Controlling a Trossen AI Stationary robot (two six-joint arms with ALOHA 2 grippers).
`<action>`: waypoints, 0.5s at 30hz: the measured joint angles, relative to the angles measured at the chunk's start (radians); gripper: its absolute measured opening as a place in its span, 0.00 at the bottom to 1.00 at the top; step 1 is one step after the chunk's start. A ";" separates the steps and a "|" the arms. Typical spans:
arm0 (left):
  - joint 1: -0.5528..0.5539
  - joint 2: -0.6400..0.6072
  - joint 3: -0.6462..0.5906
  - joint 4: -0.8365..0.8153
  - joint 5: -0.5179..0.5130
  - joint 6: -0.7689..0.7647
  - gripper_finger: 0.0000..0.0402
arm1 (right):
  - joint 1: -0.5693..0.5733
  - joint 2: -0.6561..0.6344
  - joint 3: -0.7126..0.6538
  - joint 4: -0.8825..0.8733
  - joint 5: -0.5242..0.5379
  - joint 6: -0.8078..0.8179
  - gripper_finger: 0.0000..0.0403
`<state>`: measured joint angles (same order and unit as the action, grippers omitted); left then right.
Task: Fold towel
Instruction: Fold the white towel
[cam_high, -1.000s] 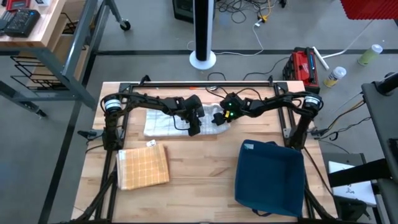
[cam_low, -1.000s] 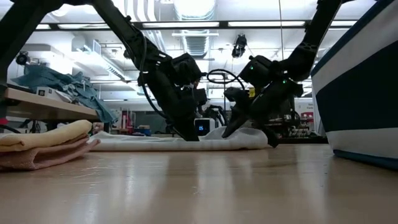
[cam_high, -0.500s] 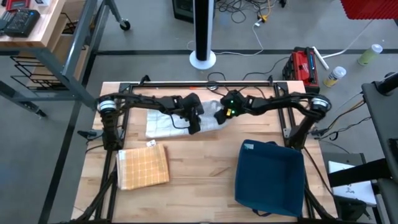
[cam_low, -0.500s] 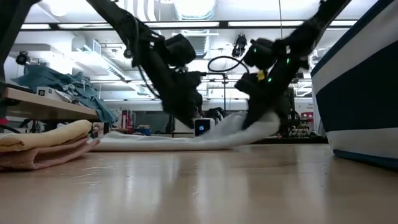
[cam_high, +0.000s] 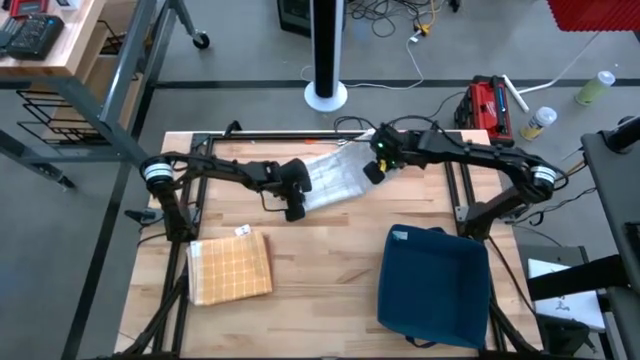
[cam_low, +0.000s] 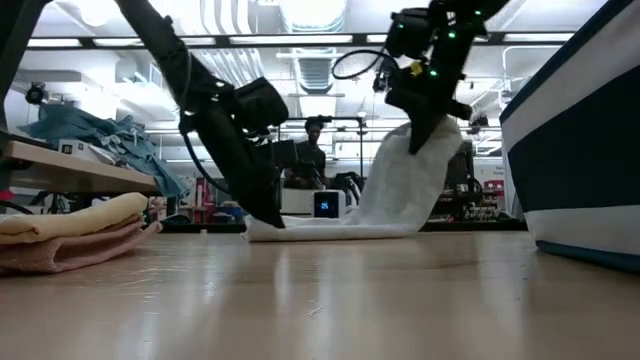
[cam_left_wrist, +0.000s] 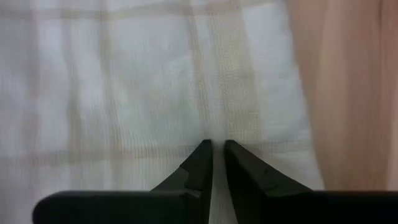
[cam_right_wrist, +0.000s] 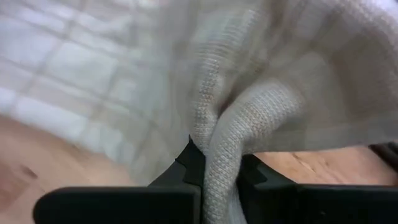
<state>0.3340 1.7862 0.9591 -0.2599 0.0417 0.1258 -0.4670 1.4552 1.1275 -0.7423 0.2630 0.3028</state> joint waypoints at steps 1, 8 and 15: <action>0.000 0.000 -0.030 0.071 0.008 -0.007 0.09 | 0.001 0.013 0.028 -0.022 0.000 0.000 0.05; 0.000 -0.002 -0.122 0.305 0.085 -0.052 0.09 | 0.020 0.169 0.215 -0.068 -0.009 -0.011 0.05; -0.002 -0.002 -0.120 0.317 0.098 -0.057 0.09 | 0.055 0.392 0.384 -0.102 -0.036 -0.036 0.05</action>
<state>0.3321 1.7843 0.8394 0.0574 0.1402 0.0689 -0.4123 1.8470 1.5117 -0.8439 0.2268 0.2666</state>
